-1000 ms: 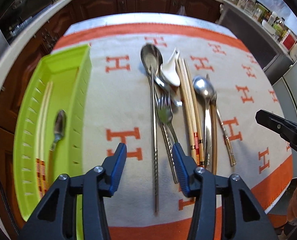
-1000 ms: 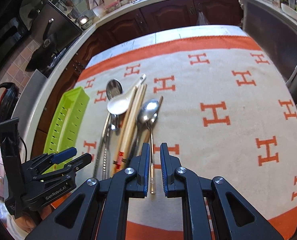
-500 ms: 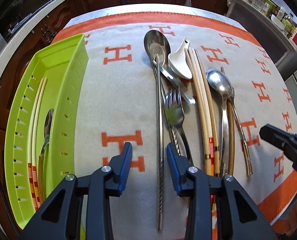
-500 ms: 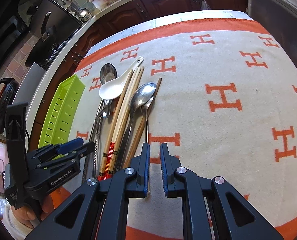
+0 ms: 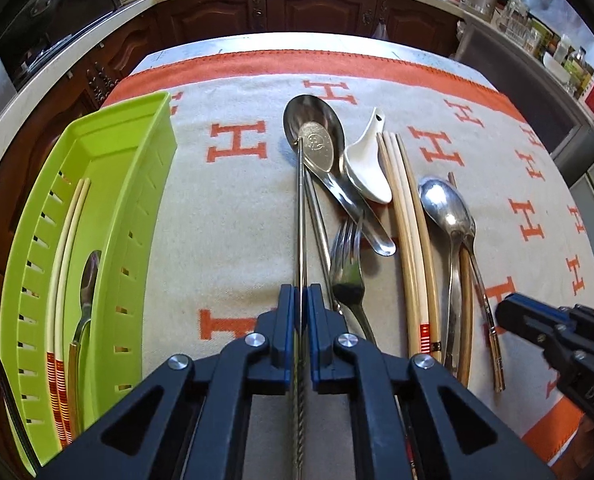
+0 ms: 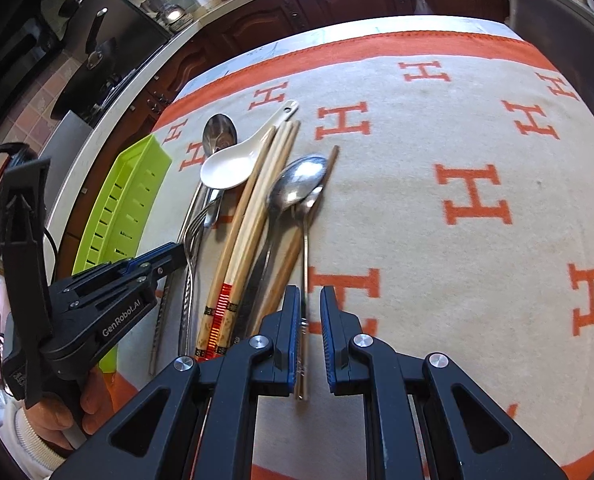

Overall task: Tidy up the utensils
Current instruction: 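Grasp the long twisted metal chopstick with the left tool while the right grasps a teaspoon, then lower the metal chopstick into the tray with the left tool while the right carries the teaspoon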

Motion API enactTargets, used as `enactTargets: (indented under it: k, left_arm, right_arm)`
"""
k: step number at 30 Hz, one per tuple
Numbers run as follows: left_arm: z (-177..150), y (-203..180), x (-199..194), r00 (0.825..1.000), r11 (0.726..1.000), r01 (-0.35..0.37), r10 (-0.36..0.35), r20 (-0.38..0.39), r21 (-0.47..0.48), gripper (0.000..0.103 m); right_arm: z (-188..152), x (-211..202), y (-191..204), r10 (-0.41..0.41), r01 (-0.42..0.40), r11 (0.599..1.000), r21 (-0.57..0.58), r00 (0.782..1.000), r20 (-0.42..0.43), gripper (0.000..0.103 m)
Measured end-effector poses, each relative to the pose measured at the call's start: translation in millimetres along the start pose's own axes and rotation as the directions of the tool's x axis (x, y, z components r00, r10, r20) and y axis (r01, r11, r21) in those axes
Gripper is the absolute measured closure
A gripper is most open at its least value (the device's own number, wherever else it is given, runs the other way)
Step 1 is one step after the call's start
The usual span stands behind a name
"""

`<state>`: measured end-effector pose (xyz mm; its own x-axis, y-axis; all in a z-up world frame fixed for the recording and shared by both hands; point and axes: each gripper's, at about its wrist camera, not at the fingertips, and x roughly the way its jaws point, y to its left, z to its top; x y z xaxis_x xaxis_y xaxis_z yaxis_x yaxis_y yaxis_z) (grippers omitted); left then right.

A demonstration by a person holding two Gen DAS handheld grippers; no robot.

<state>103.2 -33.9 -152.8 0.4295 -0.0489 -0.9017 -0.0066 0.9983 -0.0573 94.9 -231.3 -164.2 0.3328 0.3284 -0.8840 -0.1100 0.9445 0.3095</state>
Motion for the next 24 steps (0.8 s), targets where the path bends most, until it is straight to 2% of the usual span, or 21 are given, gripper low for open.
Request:
enactTargets:
  k: [8, 12, 16, 20, 24]
  left_arm:
    - [-6, 18, -13, 1.000, 0.997, 0.030, -0.029, 0.008, -0.072, 0.099]
    - [-6, 26, -30, 0.998, 0.994, 0.054, -0.051, 0.040, -0.091, 0.099]
    - [-3, 31, -53, 0.994, 0.993, 0.072, -0.064, 0.090, -0.097, 0.099]
    - [-4, 36, -72, 0.990, 0.992, 0.072, -0.059, 0.129, -0.102, 0.099]
    - [-8, 42, -86, 0.989, 0.993, 0.059, -0.044, 0.140, -0.105, 0.099]
  right_arm:
    - [8, 17, 11, -0.066, 0.068, 0.995, -0.075, 0.997, 0.028, 0.092]
    - [11, 25, 25, -0.138, 0.148, 0.975, -0.165, 0.988, 0.072, 0.093]
    - [9, 29, 36, -0.204, 0.224, 0.950, -0.218, 0.973, 0.108, 0.099]
    - [5, 24, 31, -0.194, 0.206, 0.965, -0.163, 0.977, 0.085, 0.100]
    - [-2, 12, 19, -0.149, 0.153, 0.984, -0.086, 0.987, 0.058, 0.100]
